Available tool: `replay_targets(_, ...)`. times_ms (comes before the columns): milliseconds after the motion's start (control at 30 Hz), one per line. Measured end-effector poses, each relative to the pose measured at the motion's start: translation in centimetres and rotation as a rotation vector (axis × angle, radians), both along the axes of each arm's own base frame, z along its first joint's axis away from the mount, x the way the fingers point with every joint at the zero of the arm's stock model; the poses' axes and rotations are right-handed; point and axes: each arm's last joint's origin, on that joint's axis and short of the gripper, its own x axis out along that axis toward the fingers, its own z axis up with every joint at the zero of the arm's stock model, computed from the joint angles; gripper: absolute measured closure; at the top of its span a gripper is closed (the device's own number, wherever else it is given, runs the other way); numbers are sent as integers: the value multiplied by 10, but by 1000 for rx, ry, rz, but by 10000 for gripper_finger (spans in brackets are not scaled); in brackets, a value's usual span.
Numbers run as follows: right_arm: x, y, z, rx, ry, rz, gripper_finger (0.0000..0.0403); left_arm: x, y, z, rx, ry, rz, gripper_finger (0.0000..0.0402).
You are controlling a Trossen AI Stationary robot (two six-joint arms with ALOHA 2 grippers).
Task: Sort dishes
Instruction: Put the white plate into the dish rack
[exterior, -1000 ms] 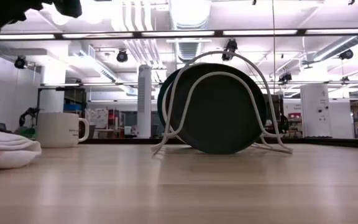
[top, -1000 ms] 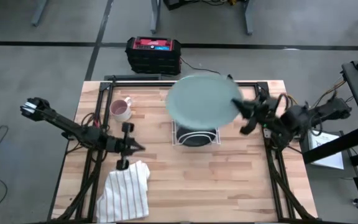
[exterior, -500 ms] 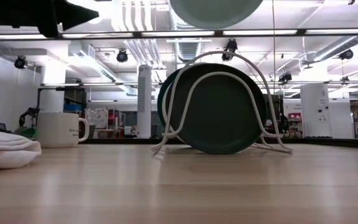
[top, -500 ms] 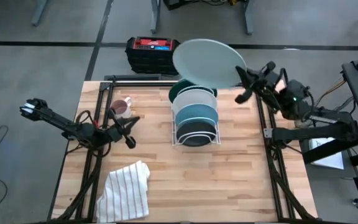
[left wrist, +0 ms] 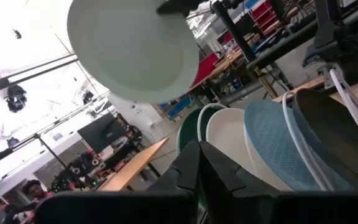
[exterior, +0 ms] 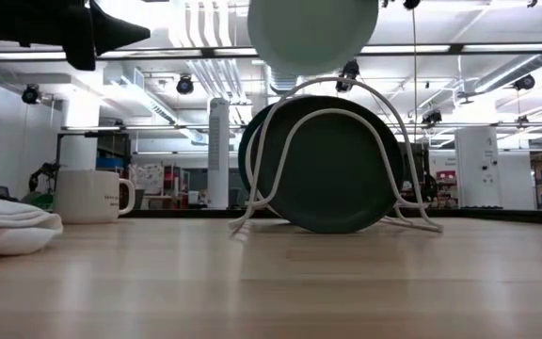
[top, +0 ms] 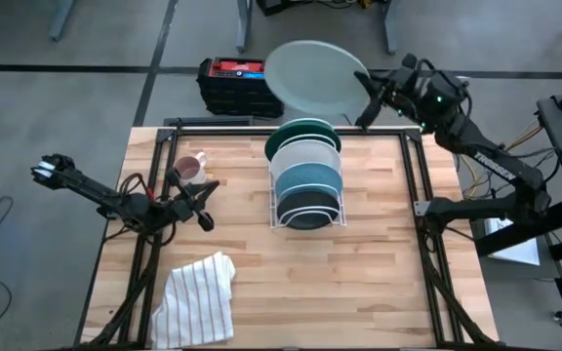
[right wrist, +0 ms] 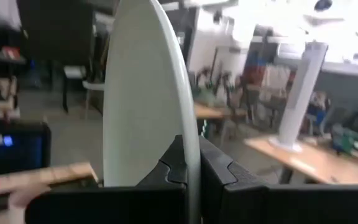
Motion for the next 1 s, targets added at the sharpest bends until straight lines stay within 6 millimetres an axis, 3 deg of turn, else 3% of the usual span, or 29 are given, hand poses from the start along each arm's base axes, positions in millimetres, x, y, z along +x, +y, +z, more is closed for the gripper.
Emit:
replay_targets(200, 3, -29, 9, -7, 52, -73, 403, -1, 1, 3, 21, -6, 16, 402)
replay_targets(500, 11, -56, -13, 117, 148, -23, 403, -3, 2, 24, 128, 0, 86, 401)
replay_targets(733, 10, -62, -24, 169, 208, 17, 403, -4, 4, 47, 156, 25, 196, 401)
replay_targets(1000, 14, -66, -32, 162, 276, 37, 403, -5, 5, 52, 159, 56, 255, 401)
